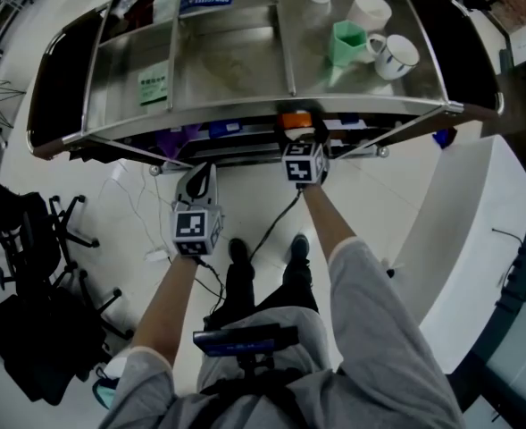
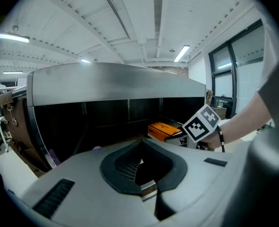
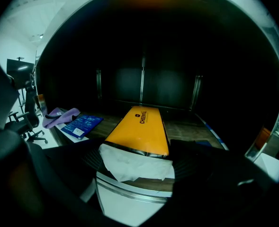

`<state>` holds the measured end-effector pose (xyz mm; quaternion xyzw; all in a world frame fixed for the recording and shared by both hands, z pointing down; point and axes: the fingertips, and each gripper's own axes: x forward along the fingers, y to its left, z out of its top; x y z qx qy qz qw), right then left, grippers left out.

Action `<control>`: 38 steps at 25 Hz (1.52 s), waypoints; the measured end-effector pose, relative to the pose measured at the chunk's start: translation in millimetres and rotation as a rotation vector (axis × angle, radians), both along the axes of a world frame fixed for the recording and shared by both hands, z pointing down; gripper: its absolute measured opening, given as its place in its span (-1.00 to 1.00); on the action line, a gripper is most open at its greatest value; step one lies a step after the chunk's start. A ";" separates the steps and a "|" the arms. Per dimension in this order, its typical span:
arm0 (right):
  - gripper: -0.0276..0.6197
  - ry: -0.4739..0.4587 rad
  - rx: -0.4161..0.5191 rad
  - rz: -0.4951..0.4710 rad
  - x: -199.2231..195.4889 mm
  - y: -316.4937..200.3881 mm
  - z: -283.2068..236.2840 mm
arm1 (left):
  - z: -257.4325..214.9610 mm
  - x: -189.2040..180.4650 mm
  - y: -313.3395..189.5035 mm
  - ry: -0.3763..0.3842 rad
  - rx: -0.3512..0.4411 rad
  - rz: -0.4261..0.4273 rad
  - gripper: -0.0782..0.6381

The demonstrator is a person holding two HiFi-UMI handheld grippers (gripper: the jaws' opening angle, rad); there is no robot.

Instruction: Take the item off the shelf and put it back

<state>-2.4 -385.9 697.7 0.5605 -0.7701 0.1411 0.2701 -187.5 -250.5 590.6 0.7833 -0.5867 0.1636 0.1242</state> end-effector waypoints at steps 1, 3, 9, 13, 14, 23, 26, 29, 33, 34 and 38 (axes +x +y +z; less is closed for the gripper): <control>0.45 -0.001 0.004 0.001 -0.1 0.3 -1.9 | 0.0 -1.0 0.9 -0.002 0.002 0.002 -0.76; 0.45 -0.004 0.019 0.001 -0.3 1.3 -8.1 | 0.5 -2.5 3.0 -0.009 0.002 0.007 -0.76; 0.45 0.004 0.061 0.004 4.4 13.4 -35.4 | -12.9 -3.0 9.2 -0.002 0.027 -0.001 -0.76; 0.45 -0.026 0.069 -0.008 9.7 34.7 -58.8 | -27.7 -3.6 19.6 -0.005 0.036 0.007 -0.76; 0.45 -0.038 0.066 -0.020 10.6 41.3 -65.3 | -33.6 -3.6 22.0 -0.003 0.039 0.006 -0.76; -0.36 -0.091 0.118 -0.084 34.0 109.2 -134.8 | -68.9 -15.3 52.3 0.018 0.077 -0.026 -0.76; -0.67 -0.123 0.131 -0.082 45.3 130.2 -156.4 | -76.9 -21.4 63.3 0.031 0.089 -0.038 -0.76; -0.88 -0.163 0.132 -0.092 51.9 153.7 -172.5 | -83.8 -30.1 75.0 0.037 0.096 -0.052 -0.76; -0.88 -0.215 0.130 -0.084 66.6 180.6 -185.3 | -90.5 -40.3 90.8 0.038 0.101 -0.073 -0.76; -0.88 -0.227 0.131 -0.079 70.9 186.7 -188.0 | -91.9 -42.7 95.0 0.038 0.101 -0.081 -0.76; -0.89 -0.252 0.115 -0.056 88.5 213.2 -192.0 | -91.1 -50.0 113.9 0.042 0.085 -0.107 -0.76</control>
